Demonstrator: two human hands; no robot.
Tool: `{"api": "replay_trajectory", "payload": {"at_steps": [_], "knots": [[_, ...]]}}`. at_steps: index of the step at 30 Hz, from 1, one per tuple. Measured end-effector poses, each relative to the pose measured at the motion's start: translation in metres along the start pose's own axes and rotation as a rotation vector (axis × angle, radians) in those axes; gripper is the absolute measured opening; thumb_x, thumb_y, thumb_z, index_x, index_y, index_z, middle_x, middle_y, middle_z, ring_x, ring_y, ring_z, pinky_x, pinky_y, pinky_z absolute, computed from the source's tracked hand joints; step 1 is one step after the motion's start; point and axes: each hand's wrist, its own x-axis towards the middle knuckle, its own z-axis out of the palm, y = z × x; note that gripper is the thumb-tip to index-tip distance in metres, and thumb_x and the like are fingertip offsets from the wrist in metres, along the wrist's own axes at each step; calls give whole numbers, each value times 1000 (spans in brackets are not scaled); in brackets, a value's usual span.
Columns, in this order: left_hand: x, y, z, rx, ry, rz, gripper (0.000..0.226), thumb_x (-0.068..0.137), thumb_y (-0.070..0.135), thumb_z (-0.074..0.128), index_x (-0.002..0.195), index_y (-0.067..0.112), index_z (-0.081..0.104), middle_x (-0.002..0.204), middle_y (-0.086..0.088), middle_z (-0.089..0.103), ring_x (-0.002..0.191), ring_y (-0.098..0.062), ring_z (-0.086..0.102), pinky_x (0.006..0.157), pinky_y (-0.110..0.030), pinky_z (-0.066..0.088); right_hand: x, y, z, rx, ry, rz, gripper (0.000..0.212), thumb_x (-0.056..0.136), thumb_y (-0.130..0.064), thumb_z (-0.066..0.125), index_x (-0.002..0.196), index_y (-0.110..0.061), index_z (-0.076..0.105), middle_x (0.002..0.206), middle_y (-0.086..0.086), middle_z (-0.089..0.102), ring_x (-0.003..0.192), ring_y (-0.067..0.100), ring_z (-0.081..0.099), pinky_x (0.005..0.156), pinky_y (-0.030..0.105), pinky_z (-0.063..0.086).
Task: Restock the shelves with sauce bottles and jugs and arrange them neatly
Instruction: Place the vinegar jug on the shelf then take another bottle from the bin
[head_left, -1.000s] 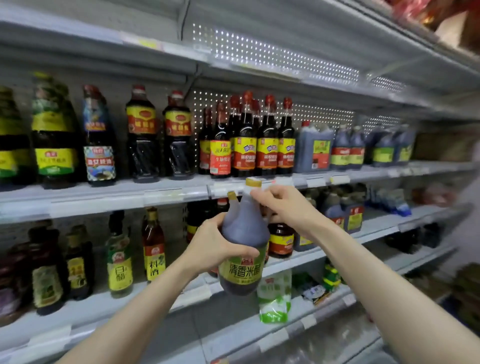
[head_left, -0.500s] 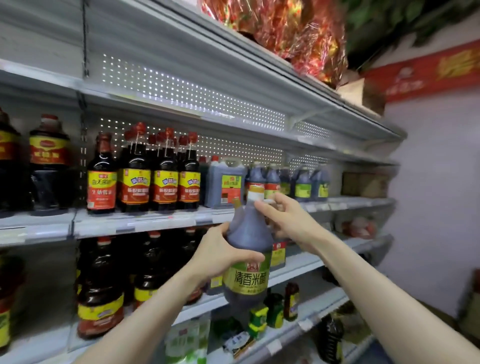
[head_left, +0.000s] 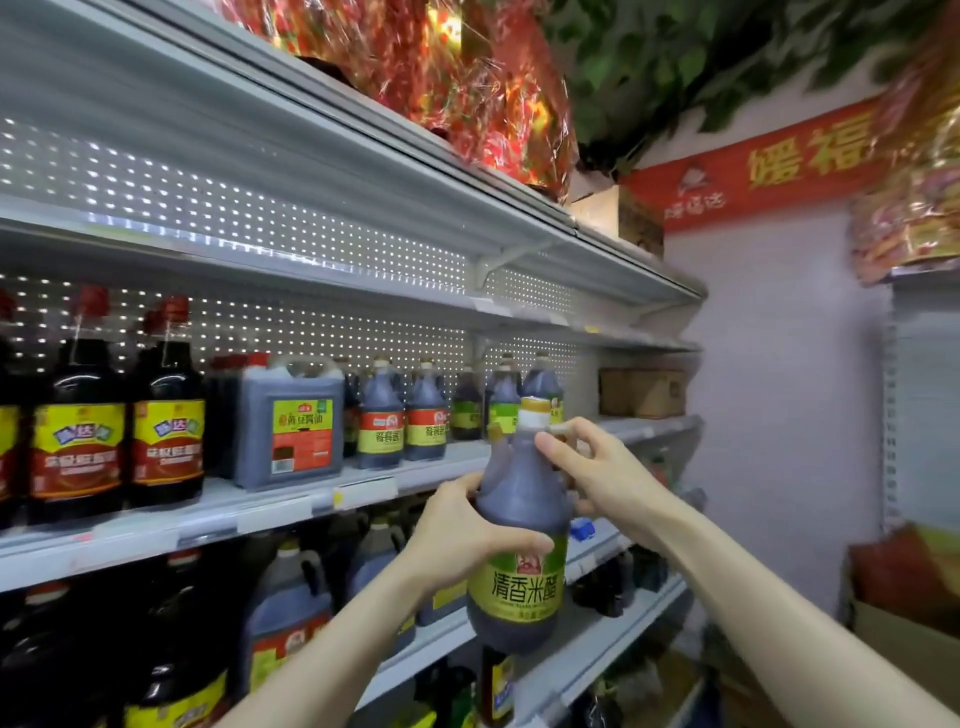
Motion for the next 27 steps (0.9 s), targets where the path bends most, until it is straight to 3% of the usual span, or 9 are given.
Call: {"api": "replay_trajectory", "payload": {"at_steps": [3, 8, 11, 15, 17, 19, 21, 25, 27], "knots": [[32, -13, 18, -14, -21, 16, 60, 52, 26, 93, 107, 24, 67, 96, 8, 75, 89, -8, 70, 82, -37, 58, 25, 23, -24, -35, 20, -10, 17, 95, -29, 58, 103, -14, 59, 69, -6, 57, 53, -2, 57, 43, 21, 44], [100, -50, 40, -70, -25, 17, 74, 46, 31, 93, 113, 22, 64, 100, 5, 74, 93, -14, 71, 84, -42, 57, 86, 63, -55, -89, 16, -28, 16, 93, -36, 61, 98, -21, 62, 79, -4, 62, 67, 4, 61, 53, 27, 49], [151, -69, 42, -54, 8, 28, 68, 49, 25, 93, 111, 21, 66, 99, 5, 74, 92, -13, 71, 83, -41, 58, 137, 84, -68, -146, 14, -64, 19, 90, -42, 62, 99, -25, 63, 94, 4, 65, 79, 12, 63, 59, 36, 55], [213, -83, 41, -25, 84, 85, 58, 55, 13, 92, 106, 21, 67, 93, 9, 75, 87, -5, 70, 73, -24, 57, 206, 105, -82, -177, 2, -150, 19, 90, -42, 62, 98, -25, 62, 101, 6, 66, 92, 23, 65, 74, 43, 54], [237, -92, 41, 11, 115, 98, 58, 54, 17, 92, 104, 25, 65, 92, 12, 73, 84, 0, 69, 67, -16, 54, 234, 116, -87, -180, -18, -152, 23, 91, -43, 61, 102, -23, 62, 108, 11, 65, 100, 29, 65, 84, 50, 54], [255, -101, 38, 63, 156, 102, 65, 48, 29, 94, 106, 27, 64, 96, 13, 72, 87, 0, 68, 71, -20, 56, 251, 124, -89, -170, -43, -155, 27, 90, -45, 61, 104, -23, 62, 111, 12, 64, 98, 28, 65, 81, 51, 54], [278, -112, 38, 107, 192, 97, 76, 44, 36, 94, 112, 24, 62, 102, 11, 71, 93, -4, 67, 79, -28, 57, 277, 139, -94, -144, -42, -164, 27, 90, -45, 61, 106, -23, 62, 111, 11, 64, 96, 26, 64, 79, 50, 55], [310, -125, 42, 136, 280, 68, 70, 50, 23, 94, 111, 22, 60, 103, 10, 68, 95, -5, 64, 76, -23, 55, 319, 159, -99, -66, -135, -151, 18, 89, -48, 63, 98, -32, 61, 105, 0, 65, 99, 24, 64, 82, 53, 55], [325, -134, 45, 145, 339, 54, 69, 49, 20, 94, 109, 21, 61, 101, 10, 69, 94, -7, 65, 77, -25, 56, 338, 171, -102, -48, -169, -191, 19, 91, -43, 62, 97, -25, 60, 96, -4, 62, 95, 19, 63, 84, 52, 55]]}}
